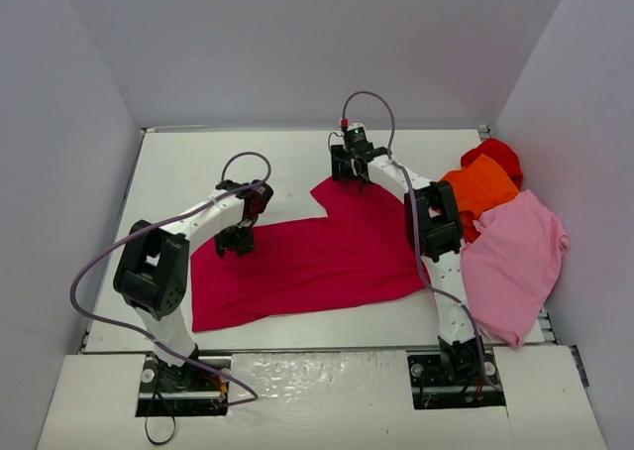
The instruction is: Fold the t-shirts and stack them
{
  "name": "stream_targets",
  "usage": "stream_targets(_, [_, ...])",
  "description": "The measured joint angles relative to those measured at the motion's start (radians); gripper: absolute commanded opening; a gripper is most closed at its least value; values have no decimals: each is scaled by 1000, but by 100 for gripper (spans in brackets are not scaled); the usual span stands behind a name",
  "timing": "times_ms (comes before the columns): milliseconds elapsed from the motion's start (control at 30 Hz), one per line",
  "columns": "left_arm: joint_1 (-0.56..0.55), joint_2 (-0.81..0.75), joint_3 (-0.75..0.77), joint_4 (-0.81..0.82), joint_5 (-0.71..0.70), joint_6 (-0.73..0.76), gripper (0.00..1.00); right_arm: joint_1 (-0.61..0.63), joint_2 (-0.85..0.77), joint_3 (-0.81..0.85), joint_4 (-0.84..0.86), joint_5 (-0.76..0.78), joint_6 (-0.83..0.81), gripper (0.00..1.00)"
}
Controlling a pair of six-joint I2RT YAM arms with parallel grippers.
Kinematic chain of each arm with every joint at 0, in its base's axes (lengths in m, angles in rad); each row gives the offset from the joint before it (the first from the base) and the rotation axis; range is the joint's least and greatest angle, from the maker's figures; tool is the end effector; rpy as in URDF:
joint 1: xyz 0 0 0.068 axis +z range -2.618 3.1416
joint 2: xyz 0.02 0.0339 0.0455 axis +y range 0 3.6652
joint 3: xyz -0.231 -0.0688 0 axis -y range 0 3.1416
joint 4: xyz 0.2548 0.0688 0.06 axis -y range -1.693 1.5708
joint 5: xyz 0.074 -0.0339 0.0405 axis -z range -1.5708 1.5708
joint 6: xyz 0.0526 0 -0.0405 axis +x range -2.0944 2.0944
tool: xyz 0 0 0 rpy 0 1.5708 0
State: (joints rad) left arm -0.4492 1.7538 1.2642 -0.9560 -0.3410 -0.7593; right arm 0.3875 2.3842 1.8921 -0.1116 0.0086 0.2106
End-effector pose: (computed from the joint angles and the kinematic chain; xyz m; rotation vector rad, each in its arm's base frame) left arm 0.3054 -0.1277 0.1512 -0.4673 2.7919 0.3003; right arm 0.5048 0.2055 0.1328 -0.1888 2.1855 0.3304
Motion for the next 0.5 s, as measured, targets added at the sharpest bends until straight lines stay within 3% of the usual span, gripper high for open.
stream_targets(500, [0, 43, -1, 24, 4, 2, 41, 20, 43, 64, 20, -73, 27, 58])
